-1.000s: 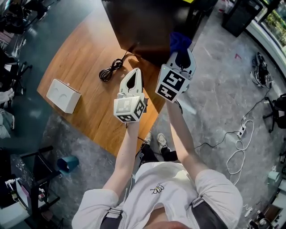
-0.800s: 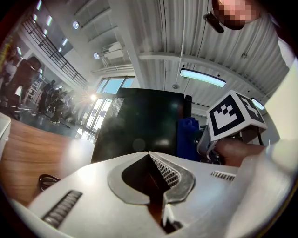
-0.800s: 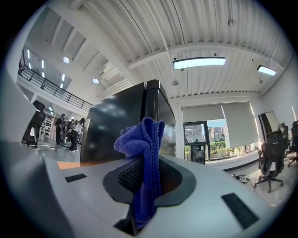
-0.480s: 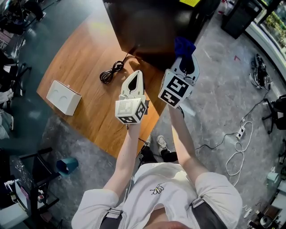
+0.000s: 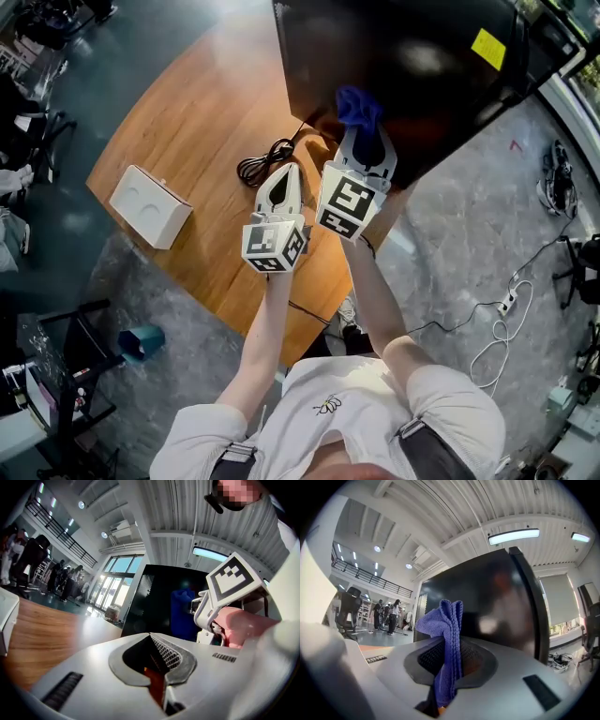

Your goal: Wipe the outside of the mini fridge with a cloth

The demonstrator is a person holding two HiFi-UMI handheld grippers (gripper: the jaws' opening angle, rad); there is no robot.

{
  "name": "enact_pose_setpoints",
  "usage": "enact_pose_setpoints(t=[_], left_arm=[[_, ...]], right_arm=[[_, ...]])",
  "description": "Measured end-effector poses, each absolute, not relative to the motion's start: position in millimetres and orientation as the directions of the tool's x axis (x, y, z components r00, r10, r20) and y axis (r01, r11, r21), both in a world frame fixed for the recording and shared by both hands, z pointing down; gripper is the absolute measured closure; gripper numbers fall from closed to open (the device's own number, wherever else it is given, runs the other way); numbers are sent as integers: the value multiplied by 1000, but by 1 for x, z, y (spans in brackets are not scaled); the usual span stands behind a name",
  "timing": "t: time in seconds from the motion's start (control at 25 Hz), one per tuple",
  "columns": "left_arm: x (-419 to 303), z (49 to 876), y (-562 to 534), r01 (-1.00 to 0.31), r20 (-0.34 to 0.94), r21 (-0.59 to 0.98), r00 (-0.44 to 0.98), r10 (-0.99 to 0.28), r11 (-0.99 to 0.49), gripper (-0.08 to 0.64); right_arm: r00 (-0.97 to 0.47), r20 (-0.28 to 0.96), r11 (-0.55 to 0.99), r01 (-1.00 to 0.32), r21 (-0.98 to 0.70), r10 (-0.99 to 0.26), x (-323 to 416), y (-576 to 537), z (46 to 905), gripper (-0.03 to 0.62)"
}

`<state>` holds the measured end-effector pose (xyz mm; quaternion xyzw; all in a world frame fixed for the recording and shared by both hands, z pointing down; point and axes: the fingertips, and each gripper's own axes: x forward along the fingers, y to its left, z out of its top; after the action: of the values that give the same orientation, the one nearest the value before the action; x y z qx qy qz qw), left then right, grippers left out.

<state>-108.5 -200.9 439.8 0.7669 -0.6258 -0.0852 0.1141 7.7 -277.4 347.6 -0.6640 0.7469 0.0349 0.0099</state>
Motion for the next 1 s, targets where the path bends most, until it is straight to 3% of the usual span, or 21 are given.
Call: enact_pose_setpoints(t=[0.56, 1.0], left_arm=[[-220, 497, -215, -944, 84, 321, 110, -990, -77, 555], [-240, 508, -209, -947, 95, 319, 57, -994, -24, 555]], right_arm=[[-243, -46, 241, -969, 59, -969, -147, -377, 386, 531], [-182, -42, 177, -978, 111, -982, -160, -395, 395, 531]])
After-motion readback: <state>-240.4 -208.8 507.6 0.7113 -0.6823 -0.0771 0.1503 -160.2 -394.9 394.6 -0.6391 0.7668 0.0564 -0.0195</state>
